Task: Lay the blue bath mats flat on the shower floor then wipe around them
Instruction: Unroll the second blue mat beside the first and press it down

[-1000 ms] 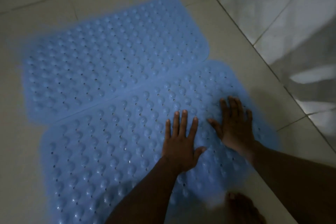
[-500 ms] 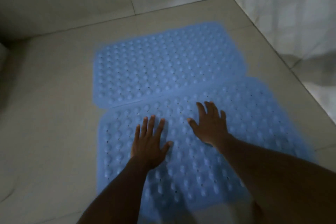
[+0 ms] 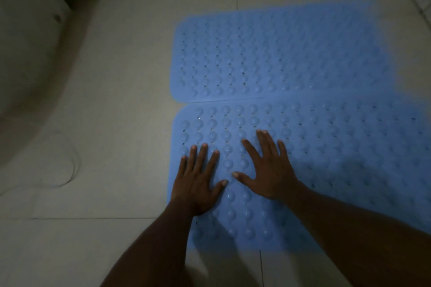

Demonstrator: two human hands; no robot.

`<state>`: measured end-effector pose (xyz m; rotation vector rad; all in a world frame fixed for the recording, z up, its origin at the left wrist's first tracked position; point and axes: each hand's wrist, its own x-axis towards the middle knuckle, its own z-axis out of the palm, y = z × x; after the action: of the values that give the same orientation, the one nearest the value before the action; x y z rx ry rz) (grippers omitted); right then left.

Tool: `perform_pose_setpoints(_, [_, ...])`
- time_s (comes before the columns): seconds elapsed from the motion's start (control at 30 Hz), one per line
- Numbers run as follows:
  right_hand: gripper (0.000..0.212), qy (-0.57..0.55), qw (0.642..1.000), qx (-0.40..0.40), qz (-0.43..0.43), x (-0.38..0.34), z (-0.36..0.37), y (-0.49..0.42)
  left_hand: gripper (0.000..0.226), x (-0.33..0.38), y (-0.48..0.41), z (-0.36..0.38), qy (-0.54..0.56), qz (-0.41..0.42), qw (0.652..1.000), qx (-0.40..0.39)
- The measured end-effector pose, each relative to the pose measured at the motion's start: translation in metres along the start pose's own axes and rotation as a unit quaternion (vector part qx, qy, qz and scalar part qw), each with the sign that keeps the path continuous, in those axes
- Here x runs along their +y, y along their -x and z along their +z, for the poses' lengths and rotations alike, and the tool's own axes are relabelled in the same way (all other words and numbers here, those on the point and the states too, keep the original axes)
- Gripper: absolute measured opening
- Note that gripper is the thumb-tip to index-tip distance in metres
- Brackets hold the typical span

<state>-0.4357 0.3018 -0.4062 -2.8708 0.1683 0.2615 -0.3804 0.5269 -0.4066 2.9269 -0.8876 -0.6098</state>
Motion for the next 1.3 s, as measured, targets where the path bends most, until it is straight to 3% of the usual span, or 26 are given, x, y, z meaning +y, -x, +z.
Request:
perform_pose_setpoints(0.27, [0.097, 0.063, 0.998, 0.028, -0.006, -0.002, 0.01, 0.0, 0.08, -0.007, -0.002, 0.019, 0.026, 0.019, 0.996, 0.086])
perform_pose_setpoints(0.53, [0.086, 0.099, 0.995, 0.023, -0.019, 0.002, 0.012, 0.0, 0.069, -0.007, -0.003, 0.025, 0.039, 0.021, 0.991, 0.127])
perform_pose_setpoints(0.87, [0.085, 0.12, 0.992, 0.013, -0.036, 0.006, 0.017, -0.002, 0.066, -0.007, -0.002, 0.027, 0.002, 0.04, 0.992, 0.121])
perform_pose_setpoints(1.07, [0.089, 0.084, 0.996, -0.019, -0.021, 0.004, 0.008, -0.003, 0.067, -0.006, -0.004, 0.009, 0.021, 0.025, 0.999, 0.038])
perform_pose_setpoints(1.2, [0.069, 0.031, 0.999, 0.004, -0.033, 0.004, -0.019, -0.02, 0.074, 0.011, -0.011, -0.027, 0.019, -0.027, 0.999, -0.012])
perform_pose_setpoints(1.3, [0.04, 0.03, 0.997, -0.063, -0.036, 0.005, -0.074, -0.053, 0.051, 0.024, -0.032, -0.072, -0.014, -0.028, 0.999, 0.023])
